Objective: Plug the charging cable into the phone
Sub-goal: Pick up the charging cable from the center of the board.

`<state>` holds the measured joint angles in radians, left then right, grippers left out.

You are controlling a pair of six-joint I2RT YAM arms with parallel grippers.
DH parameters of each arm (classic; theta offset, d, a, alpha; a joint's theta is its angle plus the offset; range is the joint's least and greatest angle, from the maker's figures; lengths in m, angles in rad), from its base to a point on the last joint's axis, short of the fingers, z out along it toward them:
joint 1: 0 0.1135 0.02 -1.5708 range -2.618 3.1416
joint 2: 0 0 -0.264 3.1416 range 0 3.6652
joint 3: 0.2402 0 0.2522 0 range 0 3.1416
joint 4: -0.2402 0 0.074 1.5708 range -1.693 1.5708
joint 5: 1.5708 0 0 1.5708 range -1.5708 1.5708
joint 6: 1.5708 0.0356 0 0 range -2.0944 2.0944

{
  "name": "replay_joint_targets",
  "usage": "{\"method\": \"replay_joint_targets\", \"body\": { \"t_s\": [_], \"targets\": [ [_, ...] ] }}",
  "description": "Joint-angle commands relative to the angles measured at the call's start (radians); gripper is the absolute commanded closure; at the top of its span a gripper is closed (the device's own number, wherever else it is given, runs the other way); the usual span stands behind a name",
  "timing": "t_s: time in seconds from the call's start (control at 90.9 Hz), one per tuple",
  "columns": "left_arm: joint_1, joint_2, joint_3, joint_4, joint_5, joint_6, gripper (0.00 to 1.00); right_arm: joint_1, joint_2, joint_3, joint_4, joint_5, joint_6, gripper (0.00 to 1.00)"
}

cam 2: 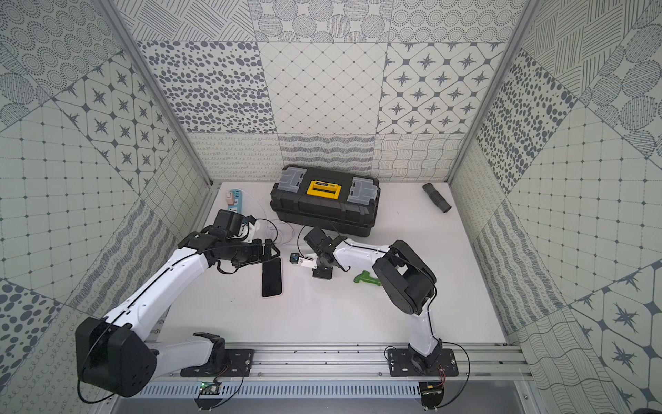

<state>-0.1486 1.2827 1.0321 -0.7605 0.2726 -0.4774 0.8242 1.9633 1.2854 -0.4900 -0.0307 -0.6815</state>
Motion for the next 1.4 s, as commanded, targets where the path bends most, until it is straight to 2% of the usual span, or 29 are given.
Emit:
{"method": "replay_joint_targets", "body": {
  "t_s": [0.0,0.165,0.341,0.407,0.572,0.748,0.825,0.957,1.145,1.387],
  "targets": [
    [0.009,-0.006,-0.003,-0.026,-0.005,0.038,0.03,0.002,0.035,-0.013,-0.021,0.013,0.013,1.00],
    [0.011,-0.001,-0.013,0.000,0.024,0.025,0.02,-0.012,0.002,0.043,-0.022,-0.072,0.107,1.00],
    [0.011,-0.007,-0.021,0.035,0.073,0.009,0.03,-0.071,-0.068,0.081,-0.018,-0.255,0.230,1.00],
    [0.010,-0.015,-0.034,0.070,0.137,-0.004,0.03,-0.096,-0.096,0.091,-0.014,-0.322,0.275,1.00],
    [0.010,-0.036,-0.077,0.276,0.384,-0.098,0.04,-0.171,-0.171,0.109,0.032,-0.511,0.409,1.00],
    [0.009,0.005,-0.062,0.478,0.546,-0.221,0.08,-0.241,-0.208,0.179,0.051,-0.717,0.519,1.00],
    [0.008,0.031,-0.029,0.537,0.577,-0.264,0.09,-0.260,-0.203,0.219,0.050,-0.792,0.574,1.00],
    [-0.008,0.071,0.048,0.562,0.591,-0.288,0.10,-0.262,-0.199,0.261,0.045,-0.828,0.615,1.00],
    [-0.021,0.111,0.087,0.627,0.586,-0.342,0.16,-0.252,-0.206,0.275,0.042,-0.850,0.631,1.00],
    [-0.047,0.153,0.098,0.750,0.643,-0.405,0.41,-0.254,-0.197,0.287,0.042,-0.882,0.642,1.00]
  ]
}}
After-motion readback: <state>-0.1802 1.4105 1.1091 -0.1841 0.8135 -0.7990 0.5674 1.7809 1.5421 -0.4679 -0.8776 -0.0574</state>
